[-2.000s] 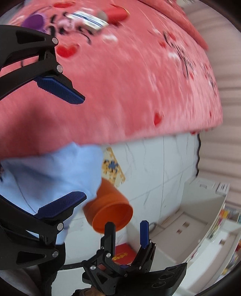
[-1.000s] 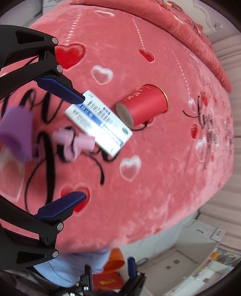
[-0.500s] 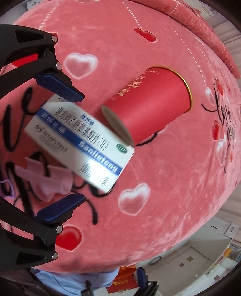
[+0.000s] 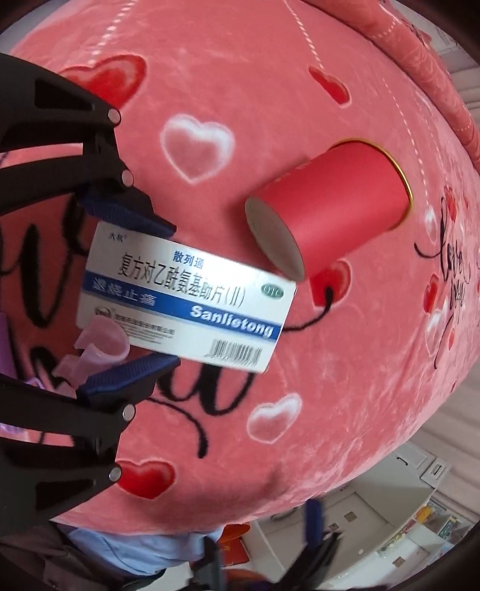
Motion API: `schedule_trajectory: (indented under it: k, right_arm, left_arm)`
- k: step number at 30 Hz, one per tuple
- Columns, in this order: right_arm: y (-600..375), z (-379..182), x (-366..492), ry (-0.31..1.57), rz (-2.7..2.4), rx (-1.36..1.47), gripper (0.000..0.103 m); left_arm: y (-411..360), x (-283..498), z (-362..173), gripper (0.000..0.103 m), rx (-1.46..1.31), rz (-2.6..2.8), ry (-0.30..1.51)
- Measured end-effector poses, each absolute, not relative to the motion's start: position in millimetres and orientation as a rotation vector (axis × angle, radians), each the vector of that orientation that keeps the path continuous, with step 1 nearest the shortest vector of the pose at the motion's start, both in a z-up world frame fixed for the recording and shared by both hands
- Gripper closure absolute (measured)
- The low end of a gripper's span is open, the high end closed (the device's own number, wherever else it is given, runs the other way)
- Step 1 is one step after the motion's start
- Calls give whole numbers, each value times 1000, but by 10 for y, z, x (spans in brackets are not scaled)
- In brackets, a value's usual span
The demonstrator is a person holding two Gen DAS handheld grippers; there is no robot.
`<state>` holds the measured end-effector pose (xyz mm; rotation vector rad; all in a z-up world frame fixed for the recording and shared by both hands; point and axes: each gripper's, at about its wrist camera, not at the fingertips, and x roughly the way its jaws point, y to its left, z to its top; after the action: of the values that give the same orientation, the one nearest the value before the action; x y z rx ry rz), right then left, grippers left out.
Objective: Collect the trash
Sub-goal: 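Grasp the white-and-blue medicine box with the left gripper, then grasp the red paper cup with the right gripper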
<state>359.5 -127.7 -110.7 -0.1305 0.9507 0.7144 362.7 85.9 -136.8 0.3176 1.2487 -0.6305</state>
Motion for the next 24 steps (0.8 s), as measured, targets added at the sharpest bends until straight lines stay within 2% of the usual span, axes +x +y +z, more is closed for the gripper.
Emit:
schedule_trajectory:
  k: [11,22,23,24]
  right_arm:
    - [-377,-1032,4336,1002,788,55,15]
    - [522,-1322,4871,1084,861,21,16]
    - [564,-1351,4898,1090,860,11,16]
    - [589,-1378,4909,1092,858,7,23]
  left_arm:
    - [1269,3425,-978,39,286,-636,1165]
    - [1587,3443,-1232,39,269,-590,1194]
    - [1607,3463,-1267,39,264,-591,1202]
    - [1624,3478,-1296,39,263,-587,1204]
